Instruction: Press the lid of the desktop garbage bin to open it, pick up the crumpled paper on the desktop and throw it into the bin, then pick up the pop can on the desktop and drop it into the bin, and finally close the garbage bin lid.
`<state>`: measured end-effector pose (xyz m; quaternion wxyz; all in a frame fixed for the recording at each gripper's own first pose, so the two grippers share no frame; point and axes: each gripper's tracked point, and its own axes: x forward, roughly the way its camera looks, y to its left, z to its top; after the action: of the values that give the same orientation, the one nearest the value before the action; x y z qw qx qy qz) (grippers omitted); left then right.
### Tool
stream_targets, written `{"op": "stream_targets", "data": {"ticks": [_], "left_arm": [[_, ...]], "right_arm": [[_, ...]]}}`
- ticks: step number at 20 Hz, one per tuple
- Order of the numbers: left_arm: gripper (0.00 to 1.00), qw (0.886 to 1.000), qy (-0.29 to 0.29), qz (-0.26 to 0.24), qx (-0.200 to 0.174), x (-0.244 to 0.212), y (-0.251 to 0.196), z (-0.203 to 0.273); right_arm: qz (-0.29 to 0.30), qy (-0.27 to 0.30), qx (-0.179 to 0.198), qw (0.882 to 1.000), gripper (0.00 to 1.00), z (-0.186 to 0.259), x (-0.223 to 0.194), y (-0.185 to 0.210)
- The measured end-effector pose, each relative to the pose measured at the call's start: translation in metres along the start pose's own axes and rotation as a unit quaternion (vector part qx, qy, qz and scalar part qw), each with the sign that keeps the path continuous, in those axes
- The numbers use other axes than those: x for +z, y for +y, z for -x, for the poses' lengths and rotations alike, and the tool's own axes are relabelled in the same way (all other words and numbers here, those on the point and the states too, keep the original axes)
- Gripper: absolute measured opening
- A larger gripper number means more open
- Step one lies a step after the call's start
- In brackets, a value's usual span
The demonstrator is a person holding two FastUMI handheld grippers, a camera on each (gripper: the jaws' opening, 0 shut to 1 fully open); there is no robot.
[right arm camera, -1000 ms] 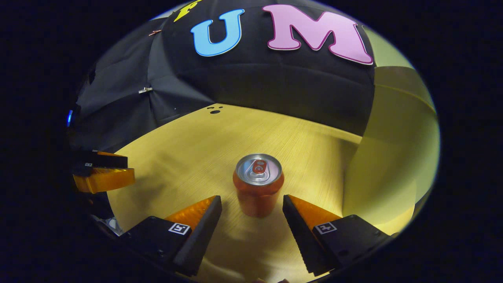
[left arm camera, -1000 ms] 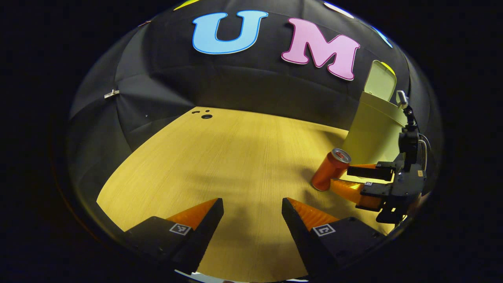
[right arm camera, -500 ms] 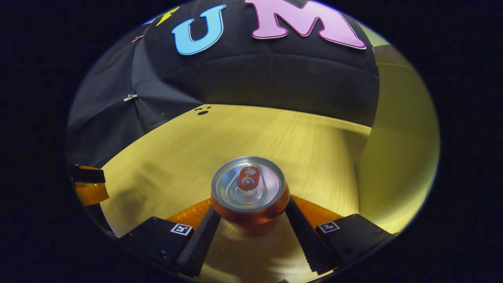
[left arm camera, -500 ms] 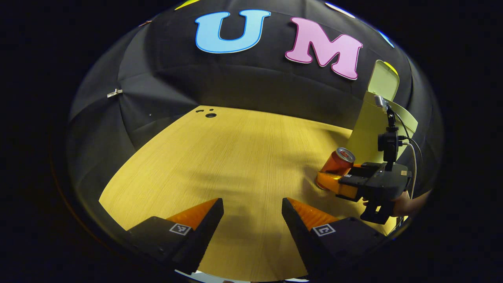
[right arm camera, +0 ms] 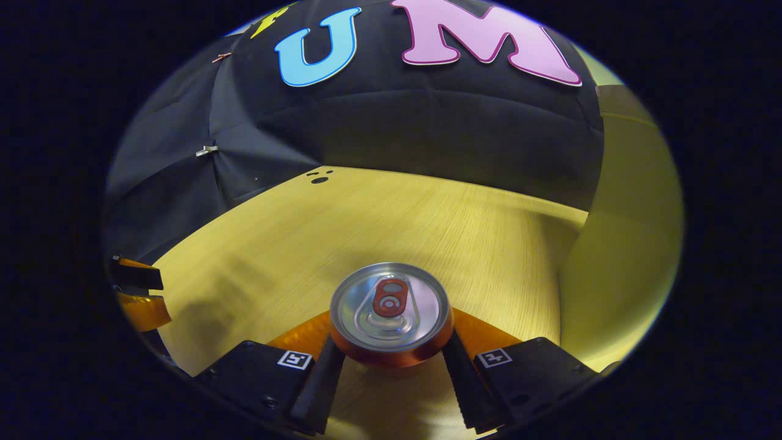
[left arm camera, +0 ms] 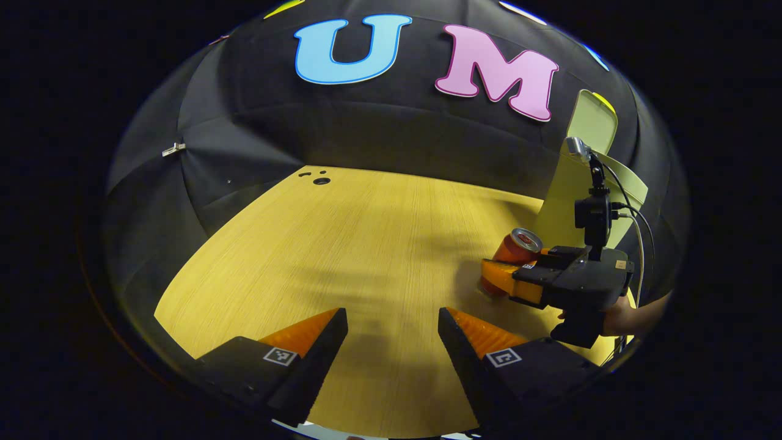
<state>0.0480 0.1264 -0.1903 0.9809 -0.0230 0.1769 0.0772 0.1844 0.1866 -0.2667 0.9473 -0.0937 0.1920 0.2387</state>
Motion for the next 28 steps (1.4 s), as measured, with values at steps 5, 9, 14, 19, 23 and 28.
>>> {"op": "stream_targets", "data": {"ticks": [5, 9, 14, 19, 23, 28], "left_arm": [[0.96, 1.000, -0.005, -0.001, 0.004, 0.008, -0.012, 0.005], [0.96, 0.999, -0.016, -0.018, 0.022, 0.020, -0.026, 0.016], [0.96, 1.000, -0.018, 0.008, 0.012, 0.028, -0.060, 0.022], [0.96, 0.999, -0.016, -0.002, -0.030, 0.041, -0.095, 0.018], [0.96, 0.998, -0.033, -0.038, -0.048, 0.064, -0.112, 0.014], [0.96, 0.998, -0.030, -0.041, -0.043, 0.067, -0.120, 0.009]], "right_arm": [[0.029, -0.019, 0.024, 0.999, 0.80, 0.046, 0.049, -0.003], [0.026, -0.059, 0.040, 0.997, 0.80, 0.104, 0.115, -0.026], [-0.007, -0.105, 0.025, 0.994, 0.80, 0.165, 0.202, -0.079], [-0.039, -0.158, -0.082, 0.983, 0.79, 0.202, 0.252, -0.179], [-0.051, -0.142, -0.152, 0.977, 0.79, 0.211, 0.232, -0.247], [-0.059, -0.105, -0.172, 0.978, 0.80, 0.190, 0.203, -0.285]]}}
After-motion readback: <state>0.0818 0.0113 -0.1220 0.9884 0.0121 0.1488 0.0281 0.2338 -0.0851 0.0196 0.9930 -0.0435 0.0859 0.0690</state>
